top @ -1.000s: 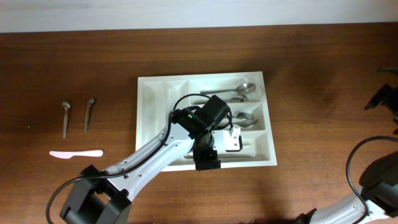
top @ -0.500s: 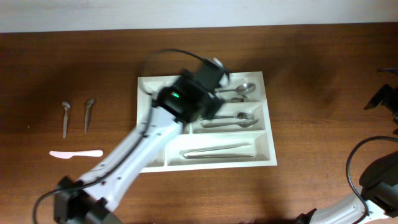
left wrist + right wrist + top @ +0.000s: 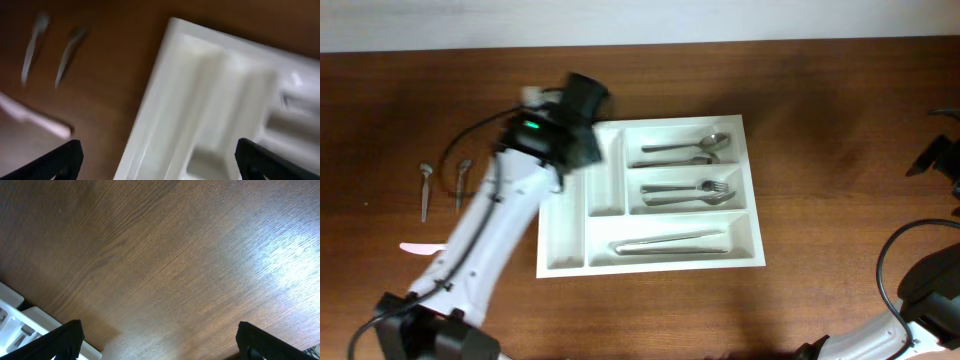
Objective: Pack container
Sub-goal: 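Open the left gripper and move it back to the left cutlery, then align the left gripper above the white plastic knife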
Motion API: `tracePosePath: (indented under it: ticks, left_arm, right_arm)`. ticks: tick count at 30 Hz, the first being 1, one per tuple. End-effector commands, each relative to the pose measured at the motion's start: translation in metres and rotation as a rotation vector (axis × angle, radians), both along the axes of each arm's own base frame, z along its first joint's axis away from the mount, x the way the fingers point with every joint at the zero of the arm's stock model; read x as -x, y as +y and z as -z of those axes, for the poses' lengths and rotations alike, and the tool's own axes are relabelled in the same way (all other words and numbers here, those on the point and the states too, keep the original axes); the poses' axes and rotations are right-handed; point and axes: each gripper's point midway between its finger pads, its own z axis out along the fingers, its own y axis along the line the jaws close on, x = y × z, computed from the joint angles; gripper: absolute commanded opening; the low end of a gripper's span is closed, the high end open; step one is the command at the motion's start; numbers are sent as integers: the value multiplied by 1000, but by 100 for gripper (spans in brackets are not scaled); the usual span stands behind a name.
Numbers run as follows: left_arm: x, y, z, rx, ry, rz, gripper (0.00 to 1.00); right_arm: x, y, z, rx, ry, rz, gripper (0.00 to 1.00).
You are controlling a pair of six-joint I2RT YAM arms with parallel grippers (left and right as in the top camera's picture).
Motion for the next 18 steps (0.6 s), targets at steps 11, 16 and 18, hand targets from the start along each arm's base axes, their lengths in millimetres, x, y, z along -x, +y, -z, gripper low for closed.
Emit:
tracePosePath:
  ticks: [11,16,18]
  left_arm:
    - [57,119,20,236,134,-812,99]
    - [86,144,33,211,223,-914,99]
    - [92,149,44,206,246,-936,99]
  right_arm:
    - [-2,2,2,-7,0,-14,99]
    - [-2,2,2,-7,0,-14,99]
    - [-2,2,2,-7,0,-14,99]
